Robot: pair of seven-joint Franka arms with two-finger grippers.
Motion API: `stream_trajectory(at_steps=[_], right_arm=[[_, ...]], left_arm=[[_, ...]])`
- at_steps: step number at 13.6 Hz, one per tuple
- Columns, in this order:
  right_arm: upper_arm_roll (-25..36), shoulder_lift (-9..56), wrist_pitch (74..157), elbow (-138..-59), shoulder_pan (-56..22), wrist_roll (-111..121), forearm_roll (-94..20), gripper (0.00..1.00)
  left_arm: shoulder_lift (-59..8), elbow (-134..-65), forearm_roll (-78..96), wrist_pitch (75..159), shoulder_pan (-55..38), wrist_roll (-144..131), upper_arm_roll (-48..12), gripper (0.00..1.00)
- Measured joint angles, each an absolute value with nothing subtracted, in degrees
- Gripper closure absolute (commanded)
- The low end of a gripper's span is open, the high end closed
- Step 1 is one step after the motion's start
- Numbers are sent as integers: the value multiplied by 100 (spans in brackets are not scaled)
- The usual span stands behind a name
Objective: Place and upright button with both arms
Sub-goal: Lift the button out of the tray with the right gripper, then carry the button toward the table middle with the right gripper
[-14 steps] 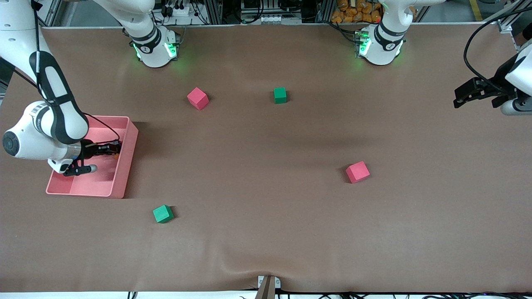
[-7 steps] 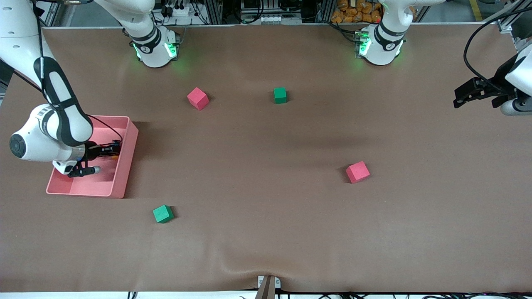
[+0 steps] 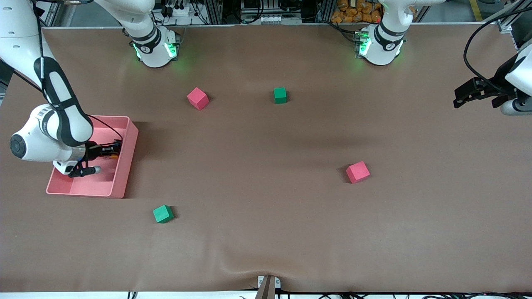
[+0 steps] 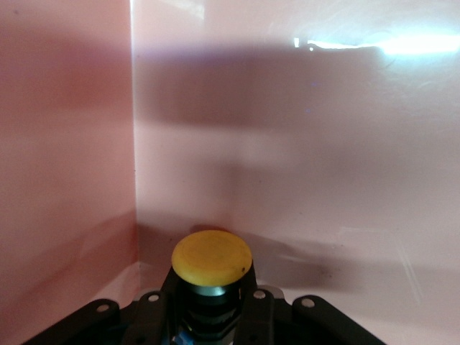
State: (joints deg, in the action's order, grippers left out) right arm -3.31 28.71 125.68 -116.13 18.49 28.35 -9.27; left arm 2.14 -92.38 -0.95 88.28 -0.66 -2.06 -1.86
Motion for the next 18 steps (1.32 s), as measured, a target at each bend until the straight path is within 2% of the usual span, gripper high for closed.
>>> stream_trajectory(at_steps=[3,8,11,14,18], right_arm=[[-331,2857,12349,-11341,1849,2842,-927,94],[-405,2674,11114,-10079,1697,3166,-886,94],[-445,2651,11036,-9660,1076,3676,-883,94],[-467,2652,11086,-9426,124,3808,-782,91],[-467,2708,11621,-9332,-944,3666,-695,88]], left_arm=[[214,-9238,-95,8828,-66,-206,-186,0],[214,-9238,-95,8828,-67,-206,-188,0],[214,-9238,-95,8828,-67,-206,-190,0],[214,-9238,-95,8828,-68,-206,-193,0],[214,-9238,-95,8829,-68,-206,-196,0]])
